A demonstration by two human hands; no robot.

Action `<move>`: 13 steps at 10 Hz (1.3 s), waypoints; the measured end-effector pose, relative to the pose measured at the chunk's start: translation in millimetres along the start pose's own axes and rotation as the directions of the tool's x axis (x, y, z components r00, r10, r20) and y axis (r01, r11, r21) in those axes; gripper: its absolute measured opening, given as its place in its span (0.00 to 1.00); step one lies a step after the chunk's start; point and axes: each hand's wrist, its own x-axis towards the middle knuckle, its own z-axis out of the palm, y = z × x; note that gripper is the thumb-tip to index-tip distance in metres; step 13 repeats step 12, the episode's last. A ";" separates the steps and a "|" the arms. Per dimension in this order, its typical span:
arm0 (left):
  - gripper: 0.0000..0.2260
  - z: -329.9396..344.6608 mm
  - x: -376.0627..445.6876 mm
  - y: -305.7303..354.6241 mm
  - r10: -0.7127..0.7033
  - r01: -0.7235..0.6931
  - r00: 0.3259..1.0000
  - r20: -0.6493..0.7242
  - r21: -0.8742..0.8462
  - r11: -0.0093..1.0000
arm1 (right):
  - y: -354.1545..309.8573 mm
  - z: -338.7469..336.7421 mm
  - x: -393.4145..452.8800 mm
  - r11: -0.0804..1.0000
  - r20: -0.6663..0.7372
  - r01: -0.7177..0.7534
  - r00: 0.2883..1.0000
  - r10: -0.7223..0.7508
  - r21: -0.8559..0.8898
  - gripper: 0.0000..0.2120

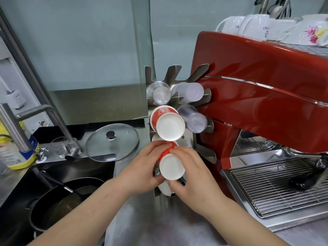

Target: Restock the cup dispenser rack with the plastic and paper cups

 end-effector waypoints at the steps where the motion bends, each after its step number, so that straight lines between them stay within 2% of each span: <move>1: 0.35 -3.0 5.6 -1.1 -0.033 0.033 0.999 0.026 0.005 0.999 | 0.6 1.9 4.6 1.000 0.006 -0.017 1.000 0.017 -0.017 0.29; 4: 0.35 5.9 4.4 -8.8 -0.095 0.094 0.995 0.030 0.018 0.995 | 8.6 10.1 9.5 0.994 0.054 -0.090 0.994 0.093 -0.065 0.29; 6: 0.37 2.0 10.3 -10.0 -0.139 0.137 0.985 0.101 0.026 0.990 | 9.7 6.7 14.6 0.991 0.118 -0.099 0.987 0.109 -0.089 0.30; 9: 0.36 -8.9 13.1 1.3 -0.132 0.115 0.977 0.168 0.107 0.988 | -1.4 -9.5 21.5 0.966 0.300 -0.083 0.941 0.157 -0.245 0.35; 10: 0.36 -22.9 16.6 3.7 -0.157 0.110 0.951 0.265 0.182 0.977 | -7.5 -29.1 35.5 0.961 0.422 -0.086 0.885 0.194 -0.262 0.33; 11: 0.36 -45.8 29.5 11.8 -0.262 0.133 0.884 0.386 0.330 0.935 | -20.6 -59.5 61.5 0.936 0.607 -0.068 0.745 0.277 -0.345 0.27; 12: 0.30 -78.1 48.8 20.4 -0.414 0.107 0.746 0.521 0.519 0.848 | -30.4 -84.7 94.1 0.831 0.691 0.053 0.587 0.422 -0.553 0.23; 13: 0.30 -78.1 48.8 20.4 -0.414 0.107 0.746 0.521 0.519 0.848 | -30.4 -84.7 94.1 0.831 0.691 0.053 0.587 0.422 -0.553 0.23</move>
